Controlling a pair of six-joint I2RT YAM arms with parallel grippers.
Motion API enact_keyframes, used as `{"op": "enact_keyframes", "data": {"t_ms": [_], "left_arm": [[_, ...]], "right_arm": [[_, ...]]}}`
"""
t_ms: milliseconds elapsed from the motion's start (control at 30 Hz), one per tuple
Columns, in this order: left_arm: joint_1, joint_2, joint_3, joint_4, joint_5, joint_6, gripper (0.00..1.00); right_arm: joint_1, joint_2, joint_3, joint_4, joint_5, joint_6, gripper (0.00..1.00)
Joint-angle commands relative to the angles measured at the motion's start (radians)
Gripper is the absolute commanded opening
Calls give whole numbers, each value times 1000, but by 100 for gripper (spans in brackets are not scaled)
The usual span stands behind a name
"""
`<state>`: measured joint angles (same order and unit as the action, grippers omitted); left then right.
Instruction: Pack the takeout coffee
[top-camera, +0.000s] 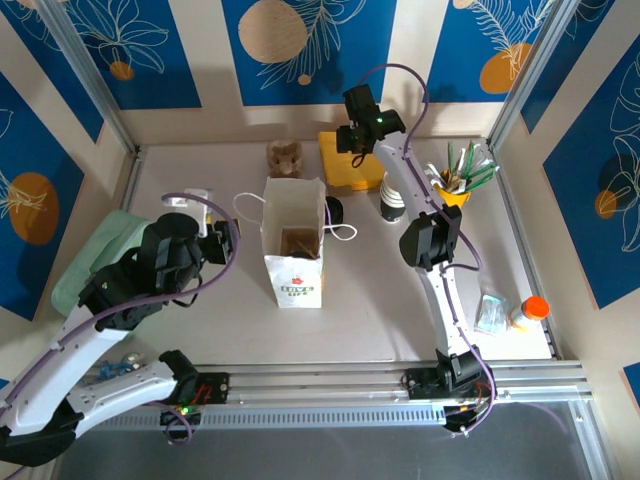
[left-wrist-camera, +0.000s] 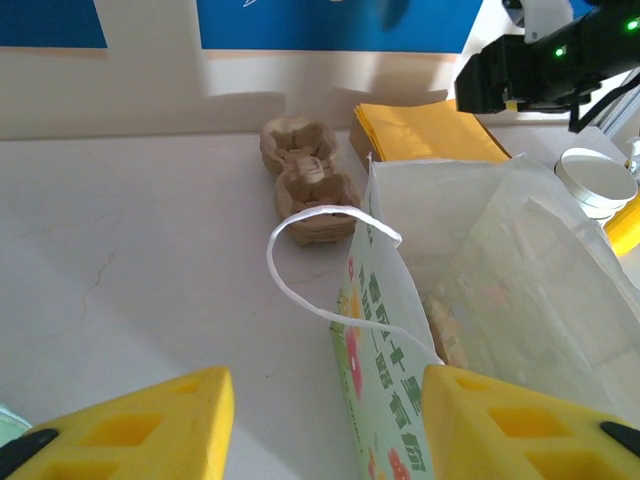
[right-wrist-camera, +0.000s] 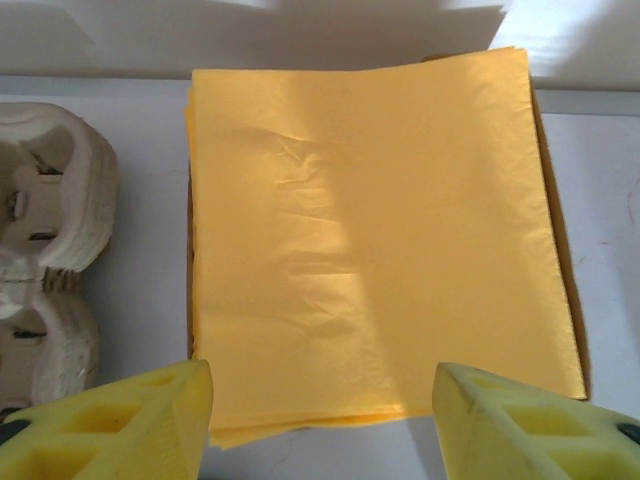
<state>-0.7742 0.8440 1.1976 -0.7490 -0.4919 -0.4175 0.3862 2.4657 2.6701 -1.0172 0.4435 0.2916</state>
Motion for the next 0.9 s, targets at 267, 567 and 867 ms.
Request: {"op": "enact_keyframes", "data": {"t_ms": [267, 567, 867], "left_arm": [[9, -25, -18, -22, -1, -15, 53], [8, -36, -19, -33, -10, -9, 57], [8, -27, -28, -23, -6, -13, 58]], "right_arm": [[-12, 107, 22, 89, 2, 4, 62], [-14, 157, 27, 120, 36, 26, 64], [-16, 203, 37, 111, 55, 20, 65]]}}
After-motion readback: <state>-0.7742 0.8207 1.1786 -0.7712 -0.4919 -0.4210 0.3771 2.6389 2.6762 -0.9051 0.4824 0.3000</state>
